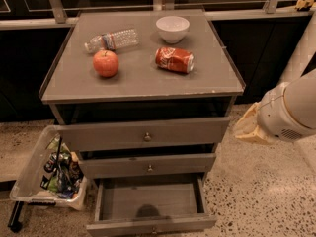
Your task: Close bottom drawer
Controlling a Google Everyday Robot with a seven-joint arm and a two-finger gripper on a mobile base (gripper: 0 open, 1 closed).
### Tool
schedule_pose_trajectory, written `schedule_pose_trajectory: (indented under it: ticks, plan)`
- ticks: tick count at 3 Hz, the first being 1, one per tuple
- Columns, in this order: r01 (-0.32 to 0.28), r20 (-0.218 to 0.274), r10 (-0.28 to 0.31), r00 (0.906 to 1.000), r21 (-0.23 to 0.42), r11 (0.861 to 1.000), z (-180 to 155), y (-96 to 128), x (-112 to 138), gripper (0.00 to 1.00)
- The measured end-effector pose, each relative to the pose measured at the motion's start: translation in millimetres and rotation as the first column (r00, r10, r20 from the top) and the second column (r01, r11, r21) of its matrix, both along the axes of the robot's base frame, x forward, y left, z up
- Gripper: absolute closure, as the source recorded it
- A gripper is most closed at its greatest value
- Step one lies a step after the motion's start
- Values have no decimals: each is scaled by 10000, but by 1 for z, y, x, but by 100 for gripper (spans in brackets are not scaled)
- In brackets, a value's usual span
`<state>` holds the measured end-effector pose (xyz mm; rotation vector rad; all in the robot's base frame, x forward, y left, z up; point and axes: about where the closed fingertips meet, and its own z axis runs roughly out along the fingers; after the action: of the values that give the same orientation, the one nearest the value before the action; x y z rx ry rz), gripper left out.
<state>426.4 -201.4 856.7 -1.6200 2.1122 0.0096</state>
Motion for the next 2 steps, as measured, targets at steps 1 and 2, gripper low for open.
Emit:
schedule_pose_trajectory:
  ticks: [1,2]
  plan:
    - [0,0,0,10000,0,10000,0,0,0,100]
    - [499,-445,-475,9979,550,9972,-35,0,5,100]
